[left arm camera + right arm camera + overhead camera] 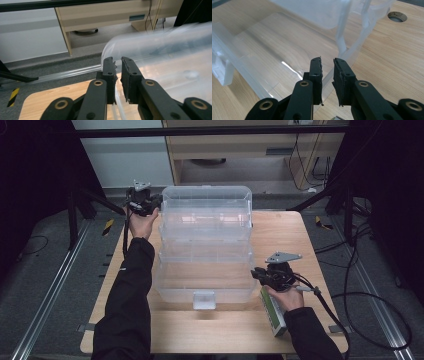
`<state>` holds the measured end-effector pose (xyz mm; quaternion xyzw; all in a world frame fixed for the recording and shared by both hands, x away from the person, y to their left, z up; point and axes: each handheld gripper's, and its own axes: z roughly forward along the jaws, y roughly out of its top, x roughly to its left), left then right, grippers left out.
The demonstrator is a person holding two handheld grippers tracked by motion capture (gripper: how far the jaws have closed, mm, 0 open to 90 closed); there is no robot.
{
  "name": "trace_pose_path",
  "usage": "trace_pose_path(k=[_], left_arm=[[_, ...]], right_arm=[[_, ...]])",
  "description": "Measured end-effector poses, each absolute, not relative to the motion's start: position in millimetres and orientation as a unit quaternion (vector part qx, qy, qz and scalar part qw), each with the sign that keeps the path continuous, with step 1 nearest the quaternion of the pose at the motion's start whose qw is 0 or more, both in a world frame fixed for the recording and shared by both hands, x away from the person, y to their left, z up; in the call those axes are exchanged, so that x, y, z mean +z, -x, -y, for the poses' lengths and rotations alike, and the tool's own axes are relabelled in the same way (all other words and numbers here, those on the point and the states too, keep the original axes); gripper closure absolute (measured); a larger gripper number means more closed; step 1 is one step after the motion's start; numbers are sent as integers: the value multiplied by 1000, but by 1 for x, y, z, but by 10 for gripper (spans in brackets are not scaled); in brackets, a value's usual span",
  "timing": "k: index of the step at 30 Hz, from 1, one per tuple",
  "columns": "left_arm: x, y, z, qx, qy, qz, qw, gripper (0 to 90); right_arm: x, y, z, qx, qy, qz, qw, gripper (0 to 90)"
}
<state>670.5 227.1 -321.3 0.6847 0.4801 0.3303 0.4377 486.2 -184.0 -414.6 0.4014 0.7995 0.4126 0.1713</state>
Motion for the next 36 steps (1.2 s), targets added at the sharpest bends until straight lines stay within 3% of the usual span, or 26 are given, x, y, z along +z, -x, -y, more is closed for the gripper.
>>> trace_pose_path(k=[7, 22, 36], left_arm=[[-325, -656, -239, 328, -682, -489, 433, 814], [-337, -581, -282, 307, -686, -489, 442, 734], [-375, -520, -286, 262, -704, -480, 453, 692]], right_arm=[[-414, -486, 184, 417, -400, -799, 168, 790], [-414, -486, 185, 418, -401, -798, 167, 789], [-414, -486, 185, 418, -402, -798, 166, 786]])
